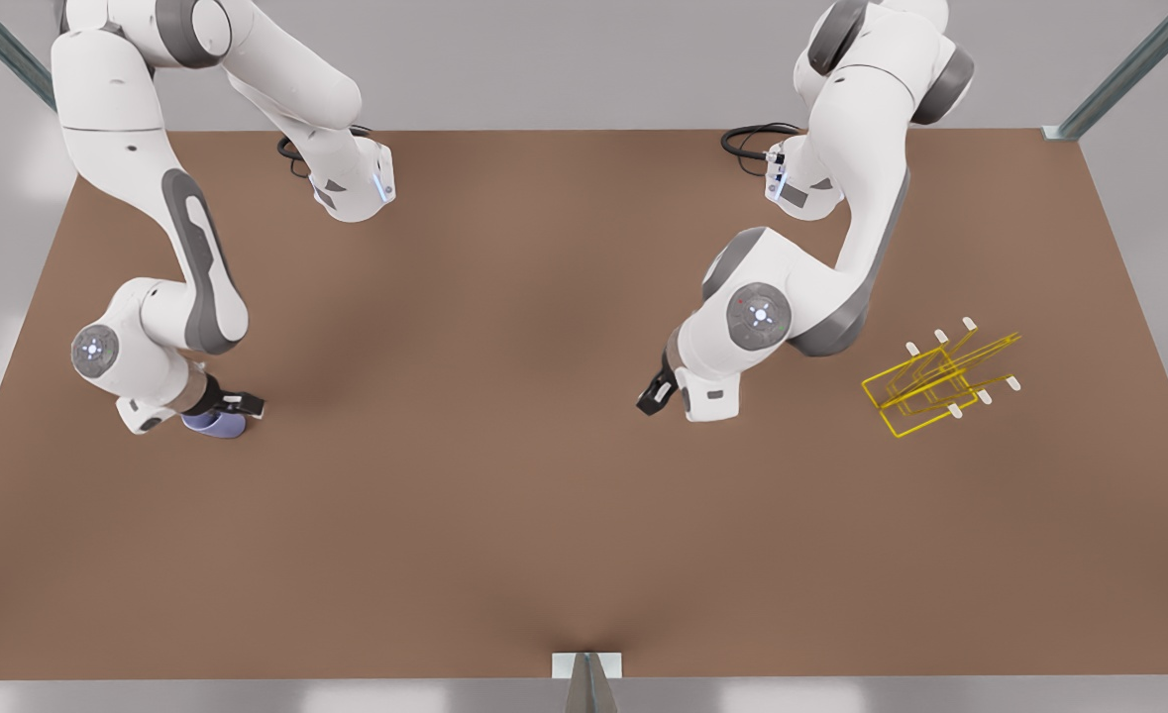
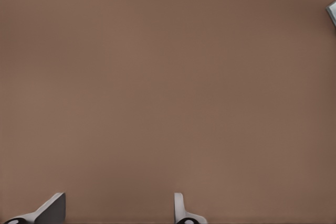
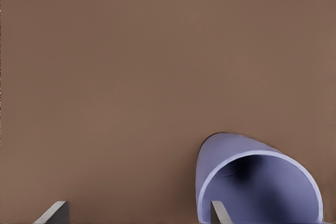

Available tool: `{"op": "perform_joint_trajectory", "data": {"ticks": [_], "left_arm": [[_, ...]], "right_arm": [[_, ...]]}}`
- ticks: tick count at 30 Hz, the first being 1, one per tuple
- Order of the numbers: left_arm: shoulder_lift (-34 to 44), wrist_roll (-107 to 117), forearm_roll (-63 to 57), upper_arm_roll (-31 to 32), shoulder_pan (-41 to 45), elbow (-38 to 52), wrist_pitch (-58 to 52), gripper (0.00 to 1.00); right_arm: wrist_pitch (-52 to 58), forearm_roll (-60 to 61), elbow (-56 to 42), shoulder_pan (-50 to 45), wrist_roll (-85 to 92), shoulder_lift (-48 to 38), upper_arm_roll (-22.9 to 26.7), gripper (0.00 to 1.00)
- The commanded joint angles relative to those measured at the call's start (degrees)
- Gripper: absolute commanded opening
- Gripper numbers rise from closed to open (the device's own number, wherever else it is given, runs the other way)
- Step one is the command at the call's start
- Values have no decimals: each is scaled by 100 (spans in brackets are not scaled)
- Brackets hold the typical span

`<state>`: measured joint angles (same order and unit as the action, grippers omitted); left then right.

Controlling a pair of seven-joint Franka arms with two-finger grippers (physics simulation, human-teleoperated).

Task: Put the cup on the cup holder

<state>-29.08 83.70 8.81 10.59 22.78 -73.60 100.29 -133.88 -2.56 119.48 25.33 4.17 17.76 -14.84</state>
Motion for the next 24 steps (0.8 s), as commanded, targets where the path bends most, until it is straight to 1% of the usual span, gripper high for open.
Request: {"op": "perform_joint_trajectory", "data": {"ticks": [1, 8, 17, 24], "left_arm": [[8, 129, -11, -4, -2, 12, -10, 100], [-36, 129, -11, -4, 7, 3, -1, 100], [-72, 103, -11, -4, -2, -5, -1, 100], [-89, 94, -20, -4, -2, -5, -1, 100]], "right_arm": [[72, 1, -13, 7, 181, -114, -1, 100], [-112, -263, -4, 341, 454, 96, 8, 100], [-297, -254, 40, 324, 454, 211, 8, 100], [-692, -254, 93, 341, 454, 439, 8, 100]]}}
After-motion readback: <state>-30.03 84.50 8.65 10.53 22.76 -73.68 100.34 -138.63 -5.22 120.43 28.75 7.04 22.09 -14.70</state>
